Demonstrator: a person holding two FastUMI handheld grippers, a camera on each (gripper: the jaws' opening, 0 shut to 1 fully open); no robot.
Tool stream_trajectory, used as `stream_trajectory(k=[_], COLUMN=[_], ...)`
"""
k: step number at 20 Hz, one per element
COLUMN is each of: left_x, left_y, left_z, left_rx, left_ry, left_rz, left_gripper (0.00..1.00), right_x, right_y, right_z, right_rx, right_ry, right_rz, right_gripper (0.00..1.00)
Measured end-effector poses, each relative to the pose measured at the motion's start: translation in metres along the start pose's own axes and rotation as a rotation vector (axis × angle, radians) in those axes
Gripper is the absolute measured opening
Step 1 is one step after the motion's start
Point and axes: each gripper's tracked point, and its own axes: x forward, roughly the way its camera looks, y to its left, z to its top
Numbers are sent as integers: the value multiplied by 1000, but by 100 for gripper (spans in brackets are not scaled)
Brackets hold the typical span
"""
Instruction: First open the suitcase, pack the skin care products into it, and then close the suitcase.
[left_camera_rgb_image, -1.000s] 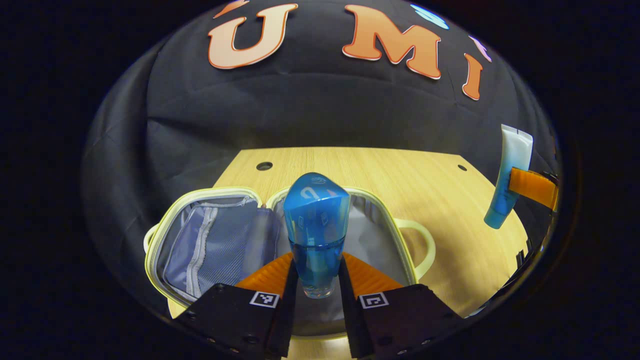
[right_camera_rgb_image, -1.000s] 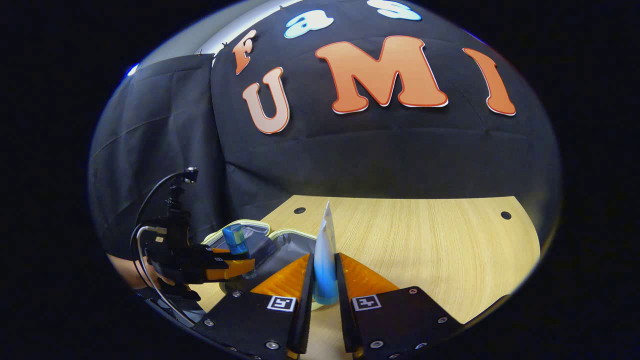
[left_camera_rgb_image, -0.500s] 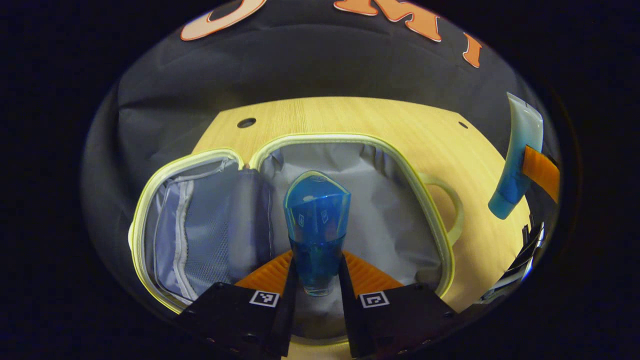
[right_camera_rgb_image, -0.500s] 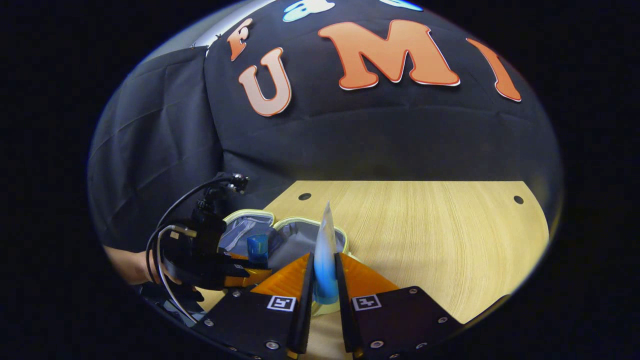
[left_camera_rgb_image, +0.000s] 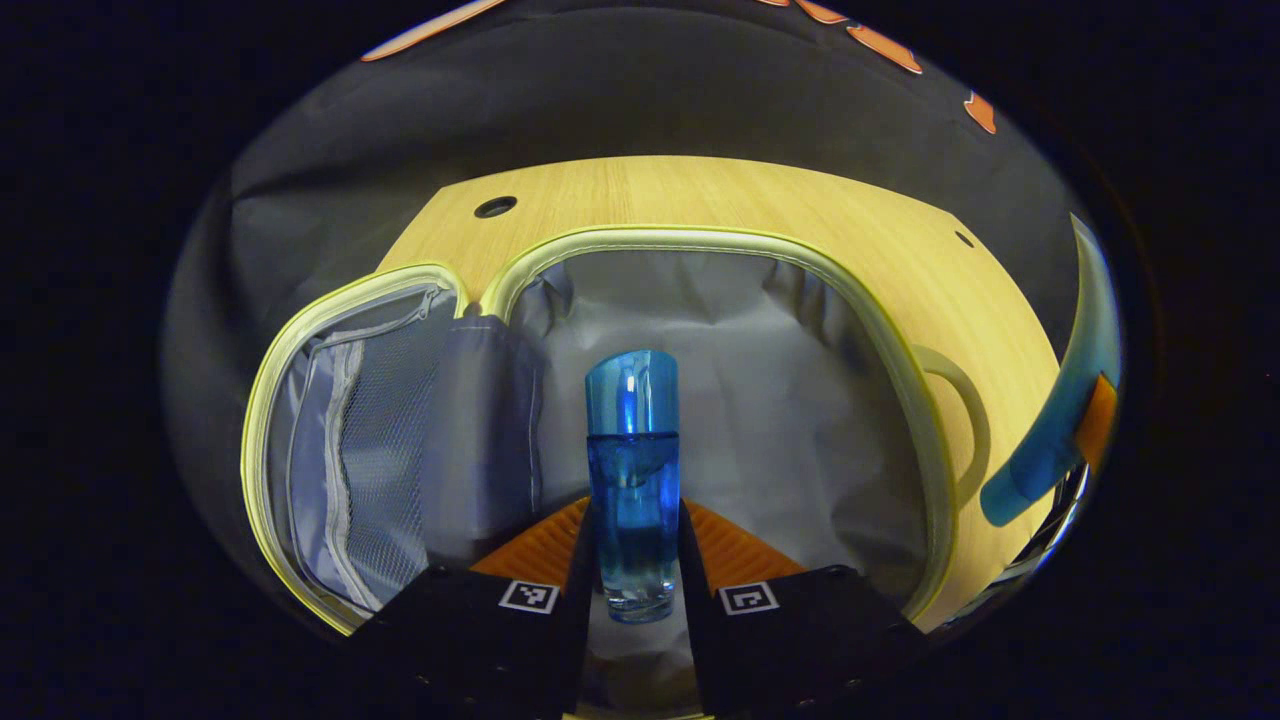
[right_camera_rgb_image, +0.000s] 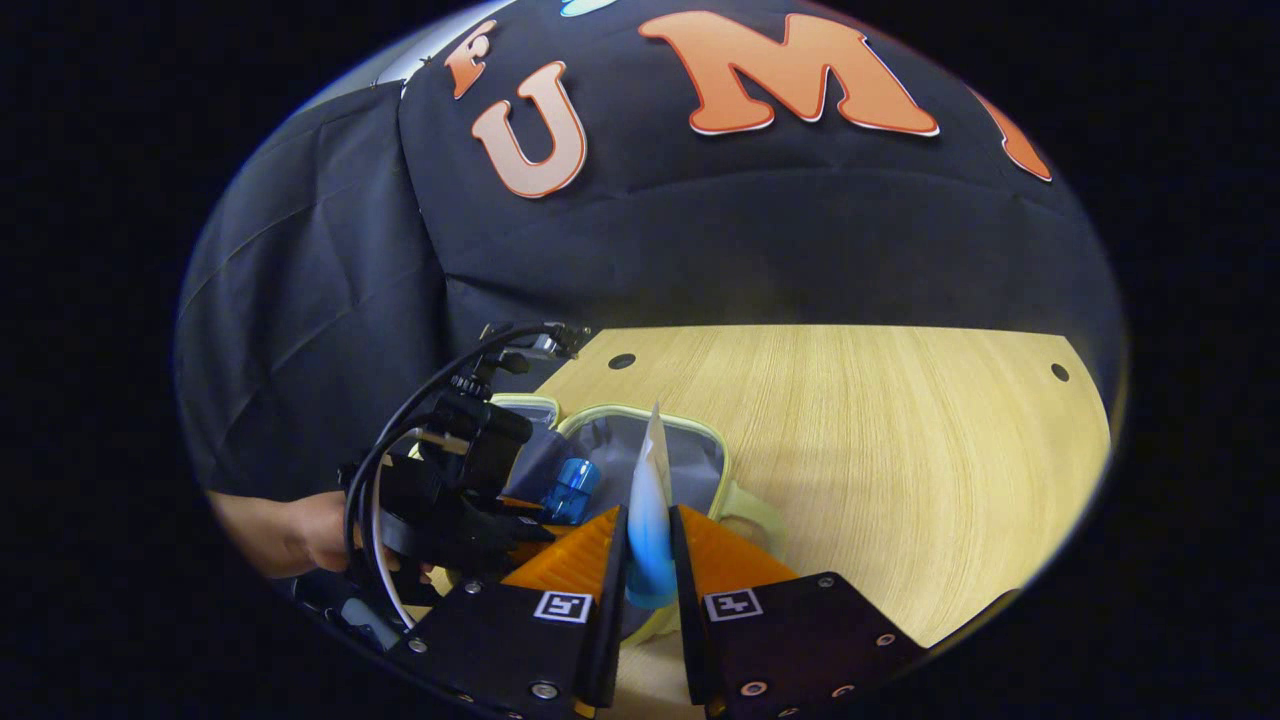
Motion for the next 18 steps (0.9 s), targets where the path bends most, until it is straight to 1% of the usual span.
stream_trajectory(k=[2,3,6,8,9,12,14,15,17,18], left_x=[3,2,-12,-22,-24,-46,-62,-70,-83,-90], left_y=[-2,-2,-3,4,9,24,38,47,65,75], left_z=[-1,-2,20,31,35,44,50,51,50,49], left_rx=[-8,-9,21,52,51,21,3,-7,-33,-48], left_ry=[-1,1,-95,-147,-174,-258,-315,-345,-385,-401], left_rz=[-11,-15,-9,15,32,70,106,131,167,184], left_gripper=[44,46,48,51,58,62,63,68,73,73], right_x=[4,6,17,26,30,44,54,55,69,75], right_y=[1,2,5,9,11,17,22,23,25,24], right_z=[-5,-8,-18,-25,-29,-36,-47,-50,-55,-59], right_rx=[4,6,6,18,23,37,49,58,82,93], right_ry=[16,28,60,86,104,141,173,187,212,225], right_rz=[1,4,7,14,18,32,38,42,40,30], right_gripper=[27,27,27,27,27,27,27,27,27,27])
